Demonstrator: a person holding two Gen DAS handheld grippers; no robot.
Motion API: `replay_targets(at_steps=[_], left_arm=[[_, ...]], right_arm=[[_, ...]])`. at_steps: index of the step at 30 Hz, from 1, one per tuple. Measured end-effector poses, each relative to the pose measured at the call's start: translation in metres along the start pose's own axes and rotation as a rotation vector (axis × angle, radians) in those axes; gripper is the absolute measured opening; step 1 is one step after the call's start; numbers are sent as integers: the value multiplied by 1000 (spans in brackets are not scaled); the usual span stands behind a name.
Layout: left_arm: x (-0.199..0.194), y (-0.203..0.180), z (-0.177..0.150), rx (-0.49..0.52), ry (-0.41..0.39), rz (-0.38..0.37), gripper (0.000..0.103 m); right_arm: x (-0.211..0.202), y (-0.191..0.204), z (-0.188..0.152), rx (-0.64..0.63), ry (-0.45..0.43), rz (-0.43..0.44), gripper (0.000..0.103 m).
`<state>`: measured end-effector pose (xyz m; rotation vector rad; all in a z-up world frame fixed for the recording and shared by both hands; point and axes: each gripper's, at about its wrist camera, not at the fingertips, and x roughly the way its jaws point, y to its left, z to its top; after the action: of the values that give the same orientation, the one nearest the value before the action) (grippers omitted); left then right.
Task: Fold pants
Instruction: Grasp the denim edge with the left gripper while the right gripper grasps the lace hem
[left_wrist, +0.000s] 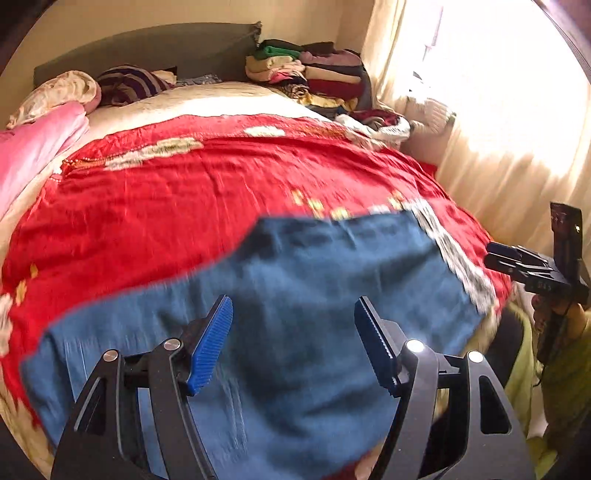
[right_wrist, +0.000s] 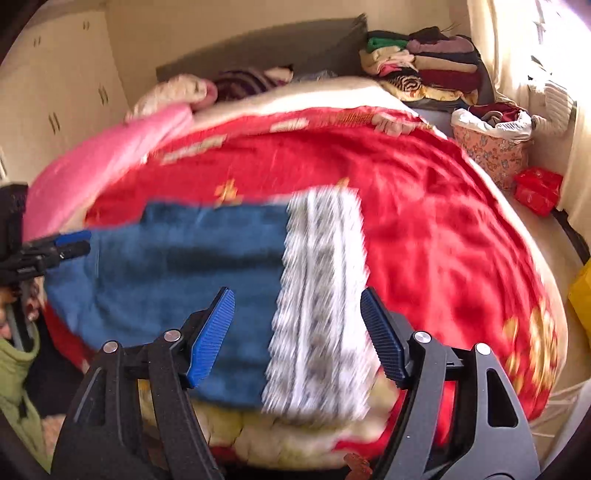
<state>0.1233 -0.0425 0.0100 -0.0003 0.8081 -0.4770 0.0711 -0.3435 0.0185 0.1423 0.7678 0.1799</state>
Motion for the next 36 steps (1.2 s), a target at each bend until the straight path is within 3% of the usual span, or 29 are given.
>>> replay_targets(at_steps=[3, 9, 13, 16, 21, 22, 23, 25, 32, 36], left_arm=[[16, 6, 26, -28, 18, 4, 73], [61, 22, 53, -55, 82, -5, 73], [90, 32, 57, -77, 134, -36, 73], [110, 41, 57, -114, 188, -86, 73], [129, 49, 52, -153, 204, -140, 72], [129, 48, 52, -157, 201, -150, 67], [128, 47, 51, -163, 197, -164, 38], [126, 46, 53, -190, 190, -227, 8], [104, 34, 78, -116, 107, -186, 4], [114, 28, 98, -86, 97, -135, 4]], right_arm=[[14, -19, 28, 41, -9, 22, 64], [77, -55, 72, 148, 79, 111, 58], [116, -68, 73, 183, 163, 134, 54], [134, -73, 63, 217, 205, 180, 43], [135, -70, 52, 207, 194, 244, 30], [135, -69, 51, 200, 195, 252, 26], [134, -69, 50, 188, 192, 262, 21], [130, -65, 50, 162, 174, 271, 18], [100, -69, 76, 144, 41, 283, 13], [106, -65, 103, 84, 33, 221, 13]])
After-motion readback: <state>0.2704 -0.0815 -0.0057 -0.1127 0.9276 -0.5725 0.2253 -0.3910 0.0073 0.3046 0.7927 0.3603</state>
